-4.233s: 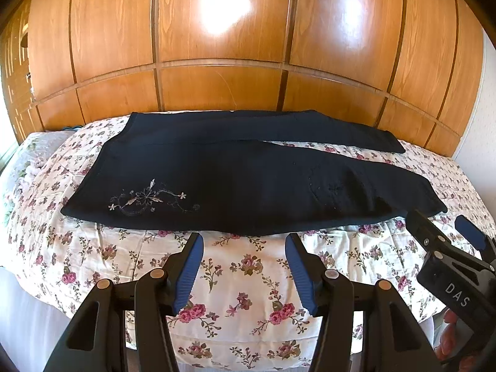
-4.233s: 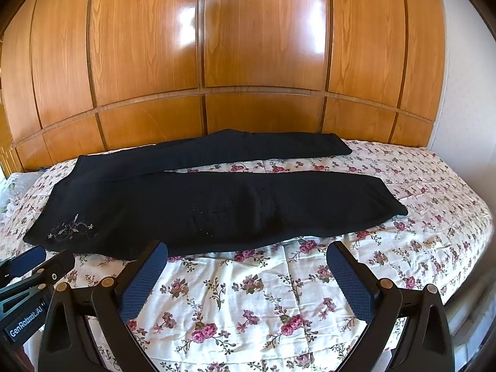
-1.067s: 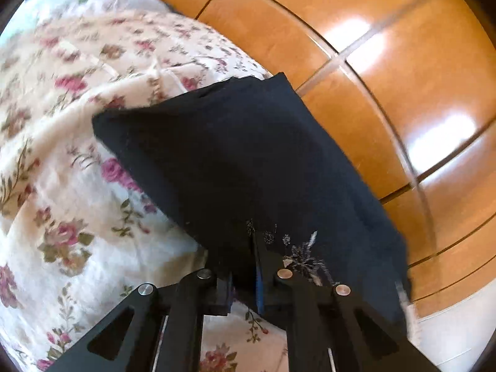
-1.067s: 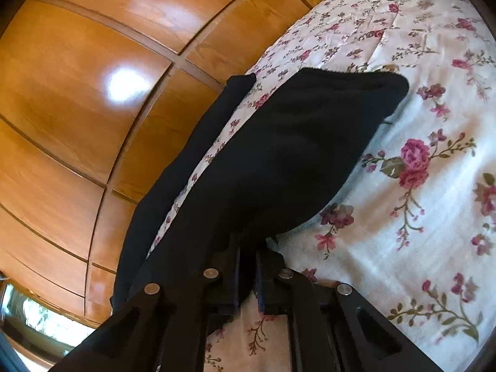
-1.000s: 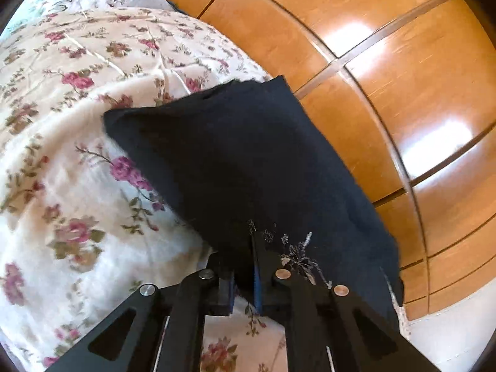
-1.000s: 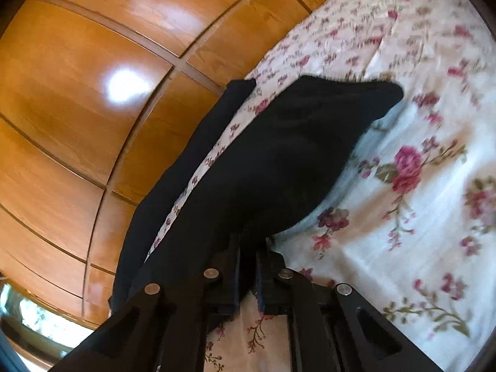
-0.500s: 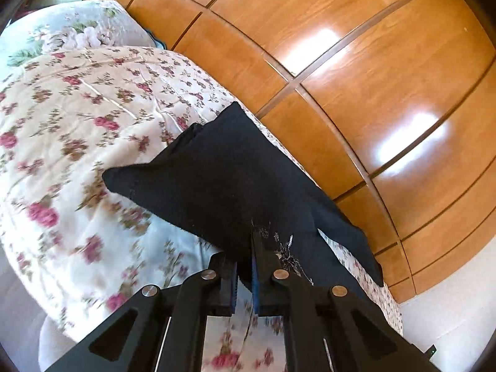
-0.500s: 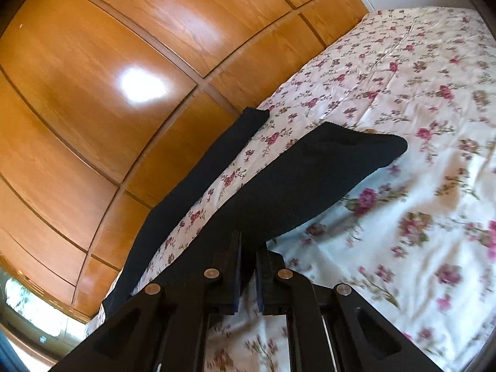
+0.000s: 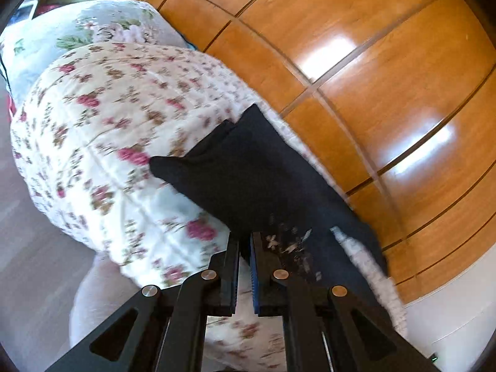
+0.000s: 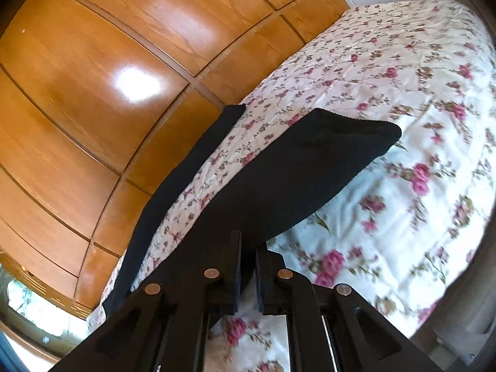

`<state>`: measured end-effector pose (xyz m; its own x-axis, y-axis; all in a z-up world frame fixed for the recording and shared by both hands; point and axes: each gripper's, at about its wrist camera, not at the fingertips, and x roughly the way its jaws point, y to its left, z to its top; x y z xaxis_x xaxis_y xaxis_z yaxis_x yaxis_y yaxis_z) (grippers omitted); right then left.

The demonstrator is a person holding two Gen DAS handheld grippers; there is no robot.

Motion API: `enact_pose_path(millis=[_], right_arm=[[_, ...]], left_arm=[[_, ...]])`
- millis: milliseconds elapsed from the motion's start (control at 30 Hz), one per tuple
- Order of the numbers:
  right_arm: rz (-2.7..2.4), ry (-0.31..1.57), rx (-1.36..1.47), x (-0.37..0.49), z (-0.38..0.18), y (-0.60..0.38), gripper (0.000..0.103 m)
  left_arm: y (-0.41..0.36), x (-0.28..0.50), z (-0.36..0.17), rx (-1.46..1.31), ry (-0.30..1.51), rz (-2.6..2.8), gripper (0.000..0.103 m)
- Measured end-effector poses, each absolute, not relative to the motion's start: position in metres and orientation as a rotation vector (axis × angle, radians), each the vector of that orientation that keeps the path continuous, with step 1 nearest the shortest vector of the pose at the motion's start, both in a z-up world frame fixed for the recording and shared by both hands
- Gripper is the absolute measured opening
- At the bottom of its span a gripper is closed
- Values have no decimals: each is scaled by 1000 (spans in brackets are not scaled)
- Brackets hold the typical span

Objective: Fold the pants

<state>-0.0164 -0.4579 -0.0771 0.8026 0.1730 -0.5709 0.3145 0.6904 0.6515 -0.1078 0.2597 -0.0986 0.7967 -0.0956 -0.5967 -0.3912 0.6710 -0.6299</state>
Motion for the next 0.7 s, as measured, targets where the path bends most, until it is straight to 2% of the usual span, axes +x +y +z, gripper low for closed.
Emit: enact_pose_path(millis=[167,267,367,433,567,700], right_arm=[[-145,756,775,-8,-103,-454,8],[-169,762,736,-7,-99,-450,11],[-218,787,654,-5,-88,-446,20],[-320,762,595,-9,-76,-448,31],[-384,662,515,-13,-50,-443,34],[-272,652,404,8,-34,-417,36]], left_arm=[[261,-104,-125,-761,770,309,3],[269,-110,-135,-841,801,312,15],[279,-122,-130,-904,738,329,20],[283,-128,-119,-917,682,348,25],[287,-122,-87,-891,593,358,32],[279,-89,-60,-805,570,284,35]])
